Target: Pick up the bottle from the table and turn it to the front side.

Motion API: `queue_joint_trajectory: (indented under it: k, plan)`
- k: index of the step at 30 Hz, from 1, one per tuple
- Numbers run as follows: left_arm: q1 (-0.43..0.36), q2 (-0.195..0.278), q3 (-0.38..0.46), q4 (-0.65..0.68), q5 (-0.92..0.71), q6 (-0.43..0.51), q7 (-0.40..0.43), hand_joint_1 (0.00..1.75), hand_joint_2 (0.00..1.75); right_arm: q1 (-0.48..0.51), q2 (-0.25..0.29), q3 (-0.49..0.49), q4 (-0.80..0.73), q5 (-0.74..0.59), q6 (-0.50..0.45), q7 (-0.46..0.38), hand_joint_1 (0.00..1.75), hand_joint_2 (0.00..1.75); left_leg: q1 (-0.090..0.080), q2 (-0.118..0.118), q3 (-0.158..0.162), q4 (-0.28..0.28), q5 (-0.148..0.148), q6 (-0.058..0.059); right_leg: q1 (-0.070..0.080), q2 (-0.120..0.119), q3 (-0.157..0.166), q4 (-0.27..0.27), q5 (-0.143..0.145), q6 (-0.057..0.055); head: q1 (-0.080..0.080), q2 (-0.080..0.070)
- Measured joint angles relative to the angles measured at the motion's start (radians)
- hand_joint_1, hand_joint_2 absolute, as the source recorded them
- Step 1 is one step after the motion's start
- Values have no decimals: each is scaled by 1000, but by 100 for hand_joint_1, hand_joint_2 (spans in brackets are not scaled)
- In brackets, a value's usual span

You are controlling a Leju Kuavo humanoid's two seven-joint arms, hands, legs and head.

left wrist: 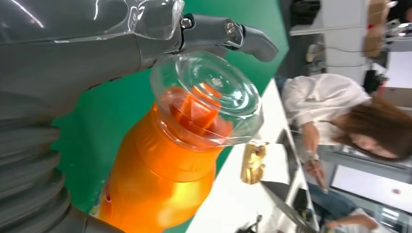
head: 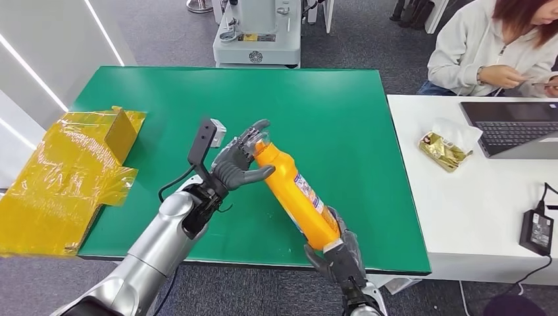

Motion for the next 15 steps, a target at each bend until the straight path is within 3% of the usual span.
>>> queue_joint_trajectory:
  k: [8, 15]
  plan:
    - [-1, 0, -13, 71, -30, 22, -6, 0, 175, 15, 0, -11, -1, 10, 7, 10, 175, 175, 0, 0, 0, 0, 0, 0, 0, 0, 0, 0, 0, 0, 0, 0]
    - [-8, 7, -3, 110, 73, -81, 45, 0, 175, 30, 0, -14, -1, 11, 17, 15, 175, 175, 0, -1, -1, 0, 0, 0, 0, -1, 0, 0, 0, 0, 0, 0]
